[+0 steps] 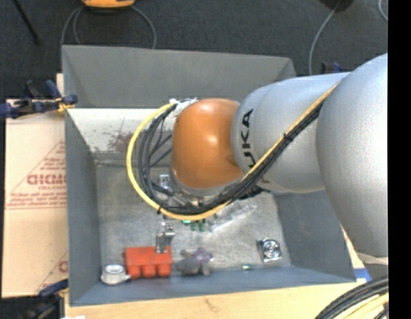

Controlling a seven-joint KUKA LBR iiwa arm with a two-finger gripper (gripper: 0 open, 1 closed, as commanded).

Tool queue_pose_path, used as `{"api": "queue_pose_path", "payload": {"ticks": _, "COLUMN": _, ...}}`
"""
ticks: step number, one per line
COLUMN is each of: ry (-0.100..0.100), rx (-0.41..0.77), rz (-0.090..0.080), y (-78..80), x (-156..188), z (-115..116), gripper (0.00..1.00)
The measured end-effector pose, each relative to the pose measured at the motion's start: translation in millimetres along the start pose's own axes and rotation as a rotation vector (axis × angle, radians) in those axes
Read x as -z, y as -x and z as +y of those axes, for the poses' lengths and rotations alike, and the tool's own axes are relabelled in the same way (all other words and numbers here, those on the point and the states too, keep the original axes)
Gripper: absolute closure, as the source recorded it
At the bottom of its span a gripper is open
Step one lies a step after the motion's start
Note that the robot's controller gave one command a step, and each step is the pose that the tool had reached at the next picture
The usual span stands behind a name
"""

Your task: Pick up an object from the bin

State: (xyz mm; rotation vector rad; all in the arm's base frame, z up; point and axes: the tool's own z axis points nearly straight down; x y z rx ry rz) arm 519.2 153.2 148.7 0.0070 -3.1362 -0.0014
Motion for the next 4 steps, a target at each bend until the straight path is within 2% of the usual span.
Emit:
{"api": "queue_pose_path", "payload": {"ticks": 1, "ry": 0.0, "rx": 0.415, "rz": -0.029, "y": -34.8, "x": -67.3, "z": 8.6, "gripper": 0.0}}
{"api": "queue_pose_path", "payload": {"ticks": 2, "ry": -0.004, "rx": 0.724, "rz": -0.028, "y": -29.1, "x": -74.0, "z": 24.8, "gripper": 0.0}}
{"api": "queue_pose_path", "payload": {"ticks": 3, "ry": 0.0, "rx": 0.721, "rz": -0.029, "y": -29.2, "x": -72.8, "z": 26.3, "gripper": 1.0}}
{"api": "queue_pose_path", "payload": {"ticks": 4, "ry": -0.004, "rx": 0.753, "rz": -0.017, "y": -20.9, "x": 105.7, "z": 37.8, "gripper": 1.0}}
